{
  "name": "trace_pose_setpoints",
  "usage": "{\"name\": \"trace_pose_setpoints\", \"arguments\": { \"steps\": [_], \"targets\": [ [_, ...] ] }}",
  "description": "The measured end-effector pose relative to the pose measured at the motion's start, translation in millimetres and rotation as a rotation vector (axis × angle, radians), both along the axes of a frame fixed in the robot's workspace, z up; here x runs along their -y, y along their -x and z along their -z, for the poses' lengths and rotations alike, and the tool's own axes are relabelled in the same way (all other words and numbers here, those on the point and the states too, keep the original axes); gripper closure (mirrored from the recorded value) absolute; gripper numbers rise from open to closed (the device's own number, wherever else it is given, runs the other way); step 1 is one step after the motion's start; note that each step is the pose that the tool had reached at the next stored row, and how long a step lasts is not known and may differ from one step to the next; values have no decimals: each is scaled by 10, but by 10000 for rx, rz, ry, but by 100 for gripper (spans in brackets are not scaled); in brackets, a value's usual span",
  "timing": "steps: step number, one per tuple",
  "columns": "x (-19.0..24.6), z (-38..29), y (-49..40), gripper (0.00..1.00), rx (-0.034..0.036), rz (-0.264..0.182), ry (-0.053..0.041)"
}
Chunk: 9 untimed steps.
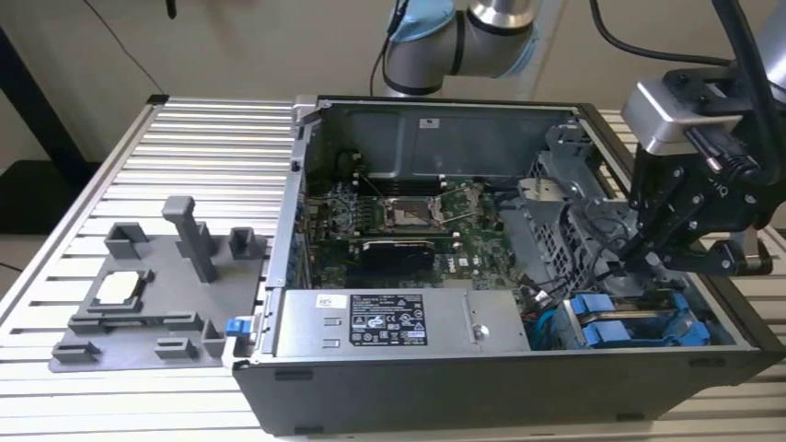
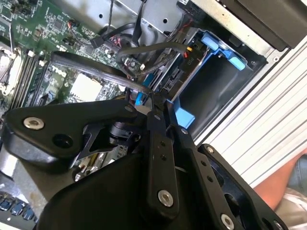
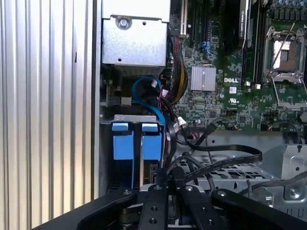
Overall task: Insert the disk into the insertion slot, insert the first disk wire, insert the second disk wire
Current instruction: 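Insert the second disk wire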
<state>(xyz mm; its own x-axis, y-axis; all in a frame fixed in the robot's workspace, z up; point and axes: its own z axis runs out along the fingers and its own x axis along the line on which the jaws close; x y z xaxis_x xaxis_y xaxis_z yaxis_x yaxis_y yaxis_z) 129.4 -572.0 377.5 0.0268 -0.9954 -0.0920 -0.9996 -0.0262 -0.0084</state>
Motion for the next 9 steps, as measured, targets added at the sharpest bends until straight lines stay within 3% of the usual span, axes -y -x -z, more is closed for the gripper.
{"name": "trace_pose_setpoints", "arguments": {
  "steps": [3, 9],
  "targets": [
    [9, 14, -25, 84, -33, 11, 1],
    [24, 64, -65, 84, -173, 49, 2]
  ]
}}
